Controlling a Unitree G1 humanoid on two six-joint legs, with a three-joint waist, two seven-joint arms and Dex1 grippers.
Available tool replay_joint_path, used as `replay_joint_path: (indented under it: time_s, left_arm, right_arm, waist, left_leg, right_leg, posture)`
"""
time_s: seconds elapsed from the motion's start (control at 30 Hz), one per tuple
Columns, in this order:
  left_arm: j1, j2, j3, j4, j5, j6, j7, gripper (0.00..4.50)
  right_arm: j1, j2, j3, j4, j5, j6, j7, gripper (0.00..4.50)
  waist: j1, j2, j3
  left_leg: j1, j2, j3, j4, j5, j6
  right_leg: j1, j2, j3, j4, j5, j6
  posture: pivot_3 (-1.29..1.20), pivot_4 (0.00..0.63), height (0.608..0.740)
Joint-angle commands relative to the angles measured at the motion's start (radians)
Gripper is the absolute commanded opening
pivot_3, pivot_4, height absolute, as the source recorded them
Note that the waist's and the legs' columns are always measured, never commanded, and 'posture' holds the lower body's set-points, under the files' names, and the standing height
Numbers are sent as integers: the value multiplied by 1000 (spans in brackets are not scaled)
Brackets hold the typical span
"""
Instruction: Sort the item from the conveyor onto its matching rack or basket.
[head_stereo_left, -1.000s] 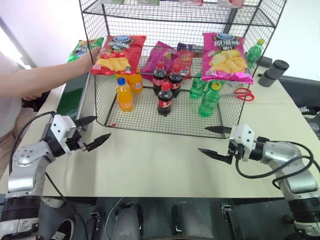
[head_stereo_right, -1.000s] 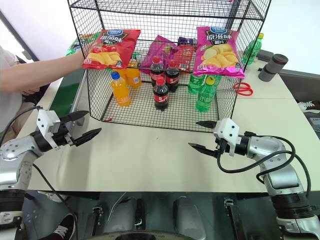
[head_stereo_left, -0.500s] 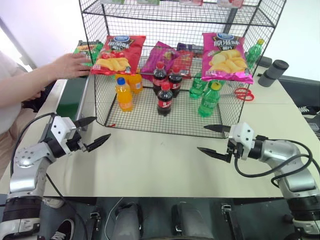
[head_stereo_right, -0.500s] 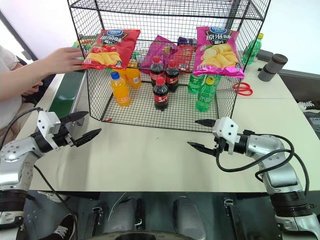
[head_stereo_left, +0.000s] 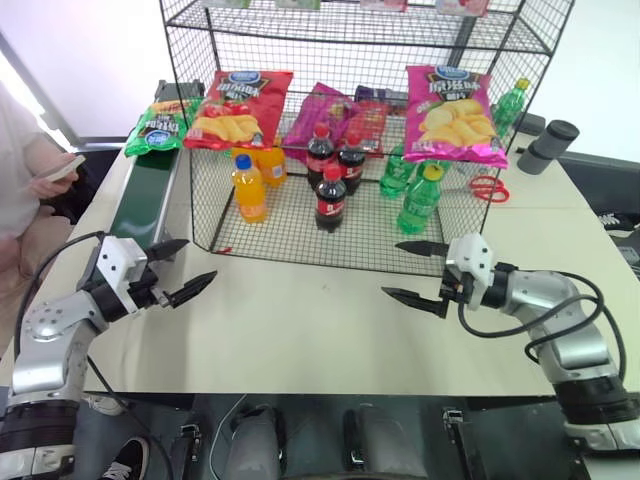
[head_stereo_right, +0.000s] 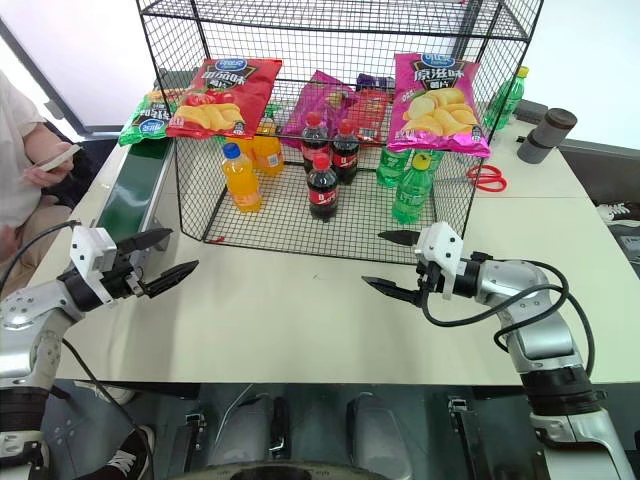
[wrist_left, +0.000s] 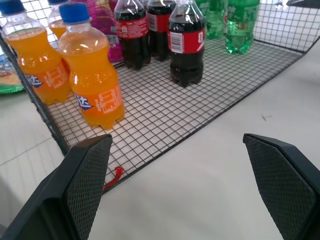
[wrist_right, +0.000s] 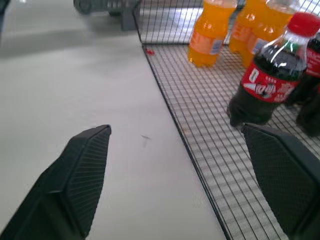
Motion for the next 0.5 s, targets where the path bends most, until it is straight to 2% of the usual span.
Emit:
replay_joint_path:
  time_s: [0.03,0.23,0.37,0.5]
  left_arm:
    - [25,15,54,-54,-22,-4,12,4500]
    - [57,12,100,-53,24,-81,55,4500]
    - [100,-7,164,-71,84,-141,183,4500]
    - [203,-6,205,-109,148,-190,247,4500]
  right_arm:
    - [-35,14,9,-10,26,18,15,4300]
    - [-37,42,13,-79,112,107,30,4300]
    - [-53,81,49,-103,116,136,18,4300]
    - [-96,136,80,-101,167,187,42,4300]
  waist:
    - [0,0,0]
    - [2,0,0]
    - [-1,0,0]
    - [-4,0,0]
  left_leg:
    - [0,0,0,0,0,0]
    - [0,0,0,0,0,0]
    - [0,1,-2,0,0,0]
    - [0,1,-1,-1,0,0]
  right_leg:
    - [0,0,0,0,0,0]
    - [0,0,0,0,0,0]
    - [0,0,0,0,0,0]
    - [-1,-1,1,0,0,0]
  posture:
    - [0,150,740]
    - [0,150,740]
    - [0,150,740]
    - [0,150,740]
